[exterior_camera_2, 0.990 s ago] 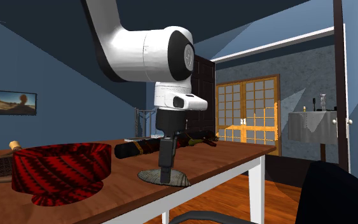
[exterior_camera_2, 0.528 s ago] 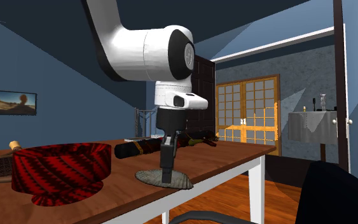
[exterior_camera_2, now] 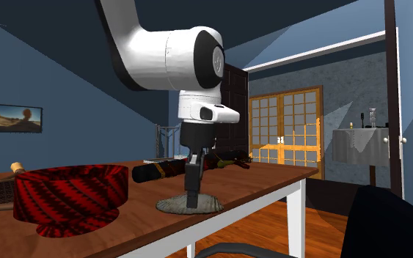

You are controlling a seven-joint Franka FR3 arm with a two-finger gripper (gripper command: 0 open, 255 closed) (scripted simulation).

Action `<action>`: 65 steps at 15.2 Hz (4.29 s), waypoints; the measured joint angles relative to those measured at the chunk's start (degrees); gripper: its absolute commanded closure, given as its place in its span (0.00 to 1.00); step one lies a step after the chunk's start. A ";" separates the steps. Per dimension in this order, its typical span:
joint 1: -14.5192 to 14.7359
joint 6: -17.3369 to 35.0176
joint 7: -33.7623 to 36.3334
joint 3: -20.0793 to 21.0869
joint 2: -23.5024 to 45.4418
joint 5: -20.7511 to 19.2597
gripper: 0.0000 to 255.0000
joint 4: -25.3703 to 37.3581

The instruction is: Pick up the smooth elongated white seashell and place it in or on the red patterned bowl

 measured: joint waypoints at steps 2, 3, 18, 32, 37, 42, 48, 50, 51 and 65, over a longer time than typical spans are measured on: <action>-0.06 -1.19 -0.07 0.14 -0.74 0.32 1.00 0.40; -0.14 -1.78 -0.20 0.16 -1.02 0.45 1.00 0.71; -0.80 -12.46 -0.90 0.59 -6.53 2.55 1.00 6.18; -0.88 -21.93 -0.45 0.79 -9.75 3.51 1.00 12.64; 1.50 -20.54 3.65 3.17 -14.66 5.14 1.00 7.08; 4.26 -19.38 8.56 6.08 -18.73 6.72 1.00 2.72; 7.68 -18.13 14.64 9.89 -23.31 8.92 1.00 -1.93; 7.96 -17.17 15.30 10.36 -23.15 8.89 1.00 -2.67; 8.00 -16.33 15.29 10.44 -23.09 8.94 1.00 -3.47; 8.18 -7.92 16.05 11.50 -20.32 7.90 1.00 -8.24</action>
